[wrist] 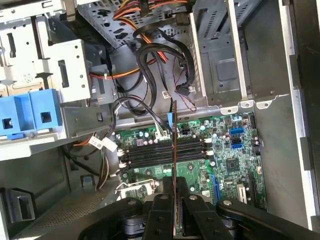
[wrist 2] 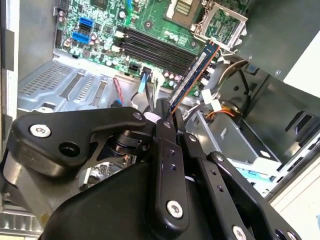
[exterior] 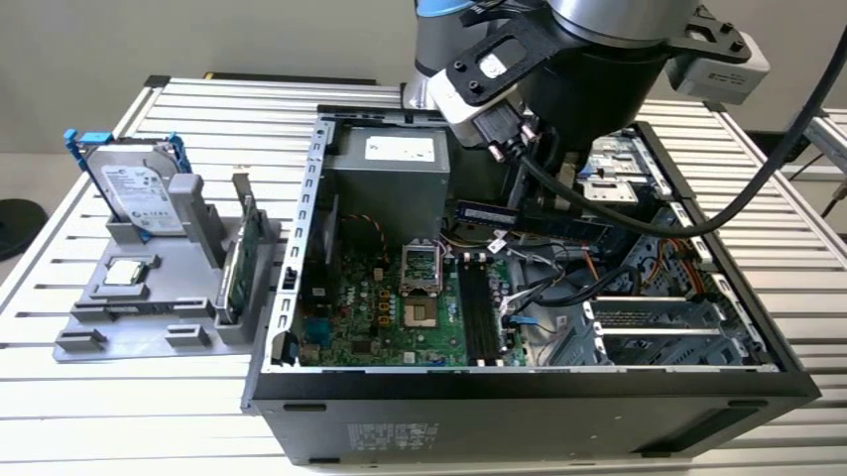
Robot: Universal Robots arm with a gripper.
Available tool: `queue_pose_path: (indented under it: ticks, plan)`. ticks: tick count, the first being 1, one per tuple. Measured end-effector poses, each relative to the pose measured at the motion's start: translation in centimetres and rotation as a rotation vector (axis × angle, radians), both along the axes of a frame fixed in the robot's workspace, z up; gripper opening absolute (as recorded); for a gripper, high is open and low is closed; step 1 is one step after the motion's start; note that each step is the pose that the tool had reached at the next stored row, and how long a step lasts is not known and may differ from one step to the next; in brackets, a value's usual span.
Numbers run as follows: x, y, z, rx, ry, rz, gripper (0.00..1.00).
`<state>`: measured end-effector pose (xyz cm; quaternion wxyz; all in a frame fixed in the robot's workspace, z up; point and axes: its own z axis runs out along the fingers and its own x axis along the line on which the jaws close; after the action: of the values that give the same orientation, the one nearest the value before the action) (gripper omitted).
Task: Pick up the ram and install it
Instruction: 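Insert the ram into the slot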
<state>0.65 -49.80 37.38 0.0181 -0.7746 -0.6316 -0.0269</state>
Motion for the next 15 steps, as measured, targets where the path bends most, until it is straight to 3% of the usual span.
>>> queue_pose_path:
  ticks: [7, 15]
  plan:
    - [0.0, 0.0, 0.0, 0.0, 0.0, -0.07, 0.0]
    - [0.0, 0.0, 0.0, 0.0, 0.0, -0.121, 0.0]
